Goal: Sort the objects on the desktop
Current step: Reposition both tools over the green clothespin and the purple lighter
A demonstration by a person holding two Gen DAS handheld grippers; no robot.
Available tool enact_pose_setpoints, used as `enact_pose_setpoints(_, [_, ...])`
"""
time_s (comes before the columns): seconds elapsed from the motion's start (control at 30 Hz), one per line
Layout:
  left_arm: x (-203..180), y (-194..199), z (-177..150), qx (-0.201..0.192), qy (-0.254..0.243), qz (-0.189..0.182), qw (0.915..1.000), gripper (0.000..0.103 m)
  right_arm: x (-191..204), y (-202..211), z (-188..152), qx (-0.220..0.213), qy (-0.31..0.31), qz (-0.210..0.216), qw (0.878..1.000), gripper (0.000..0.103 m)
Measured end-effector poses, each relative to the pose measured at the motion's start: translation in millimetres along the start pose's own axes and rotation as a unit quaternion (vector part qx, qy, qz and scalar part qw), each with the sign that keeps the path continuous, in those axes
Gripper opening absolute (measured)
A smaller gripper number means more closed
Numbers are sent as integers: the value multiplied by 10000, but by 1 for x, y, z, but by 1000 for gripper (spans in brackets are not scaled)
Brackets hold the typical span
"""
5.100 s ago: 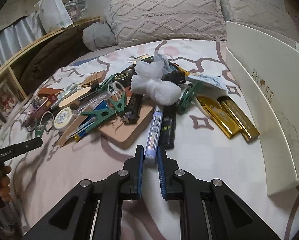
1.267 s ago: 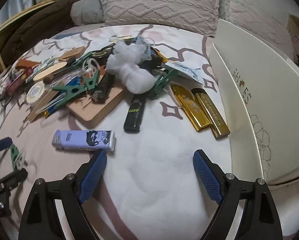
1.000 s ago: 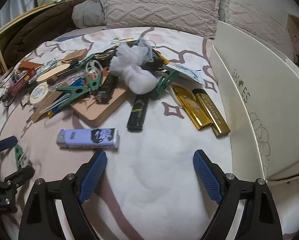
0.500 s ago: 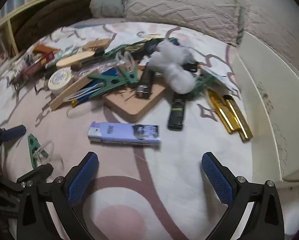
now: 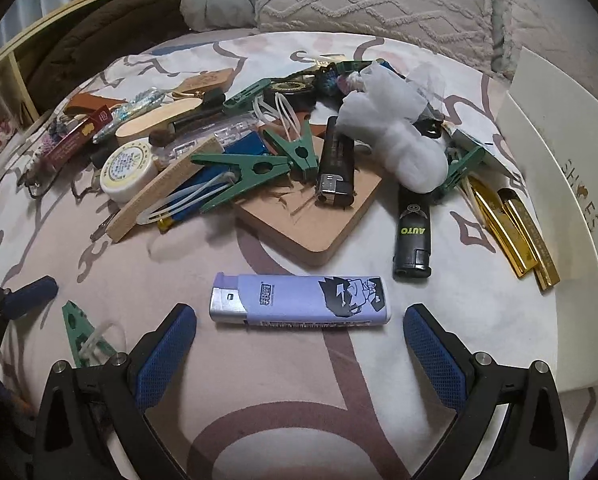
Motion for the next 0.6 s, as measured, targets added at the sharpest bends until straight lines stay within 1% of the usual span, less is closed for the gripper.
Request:
enact_pose_setpoints(0.07, [0,1,0,-51,-10,-47,10000,98,-1,-1,-2,-38,8,26,10000,103])
enact_pose_setpoints(0.2, [-3,4,0,-107,-66,-57,9999,94,-2,0,-4,-93,10,61,9999,103])
enact_pose_setpoints(0.43, [-1,2,2,-62,-16,-206,9998,92,-1,-2,-5,-111,78,-16,9999,103])
enact_pose_setpoints(0.6, [-3,5,0,-115,-40,-284,9995,84,-2,-1,-7,-163,64,17,9998,103])
Point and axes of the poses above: each gripper's, at about its wrist camera, not at the fingertips, and y roughly against the way its jaws point, x to its left, z to its top, the point moved 1 cm from there along -y, roughly the way its jaws point, and after that the axes turned 9 degrees about z, right-handed, at the moved point
